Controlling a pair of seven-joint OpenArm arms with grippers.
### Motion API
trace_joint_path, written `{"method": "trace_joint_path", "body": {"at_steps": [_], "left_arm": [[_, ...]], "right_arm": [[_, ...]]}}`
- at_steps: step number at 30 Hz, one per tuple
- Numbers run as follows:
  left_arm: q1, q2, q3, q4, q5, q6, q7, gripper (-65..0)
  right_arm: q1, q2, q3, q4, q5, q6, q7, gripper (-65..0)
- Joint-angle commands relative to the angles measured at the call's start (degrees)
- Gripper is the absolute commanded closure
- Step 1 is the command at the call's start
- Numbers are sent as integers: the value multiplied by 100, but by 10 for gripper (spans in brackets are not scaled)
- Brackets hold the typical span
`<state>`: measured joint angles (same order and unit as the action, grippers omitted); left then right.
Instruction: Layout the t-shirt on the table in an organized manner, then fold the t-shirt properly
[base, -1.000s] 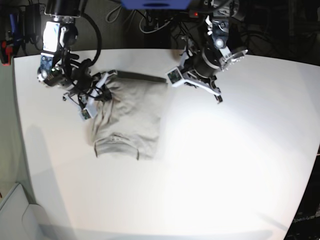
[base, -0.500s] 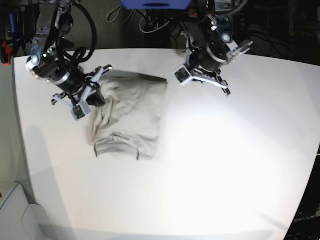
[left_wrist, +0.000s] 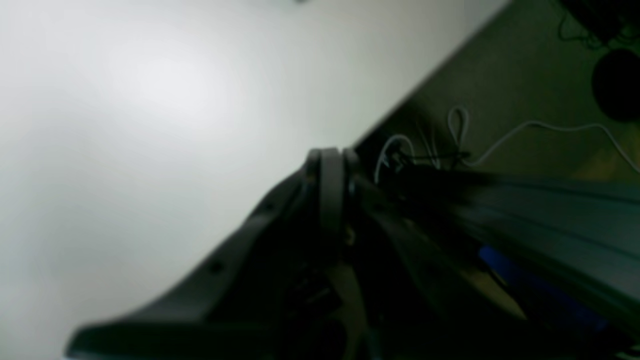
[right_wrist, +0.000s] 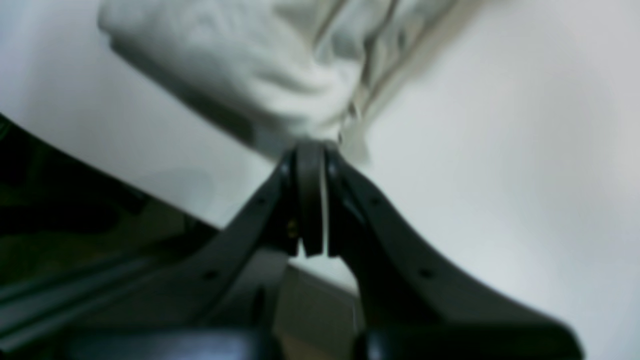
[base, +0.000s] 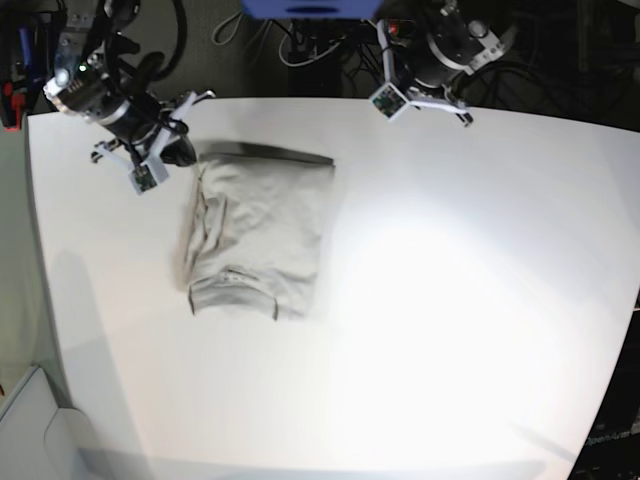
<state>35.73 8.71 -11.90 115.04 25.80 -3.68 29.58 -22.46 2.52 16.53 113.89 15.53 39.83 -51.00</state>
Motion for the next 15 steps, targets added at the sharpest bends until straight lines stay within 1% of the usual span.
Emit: {"method": "trace_joint_path", "body": {"at_steps": [1, 4, 6, 11, 15], "left_arm": [[151, 21, 16, 113, -97, -5, -290, 0], [599, 29, 16, 113, -97, 12, -668, 0], [810, 29, 16, 113, -97, 21, -826, 0], [1276, 29, -10, 113, -105, 21, -897, 0], [1504, 29, -291, 87, -114, 21, -906, 0]], "right_arm": [[-71, 33, 83, 97, 78, 17, 120, 0], [-370, 33, 188, 97, 78, 17, 138, 0], [-528, 33, 259, 97, 78, 17, 155, 0], [-862, 33, 355, 44, 69, 17, 173, 0], [-994, 24, 593, 36, 60, 17, 138, 0]]}}
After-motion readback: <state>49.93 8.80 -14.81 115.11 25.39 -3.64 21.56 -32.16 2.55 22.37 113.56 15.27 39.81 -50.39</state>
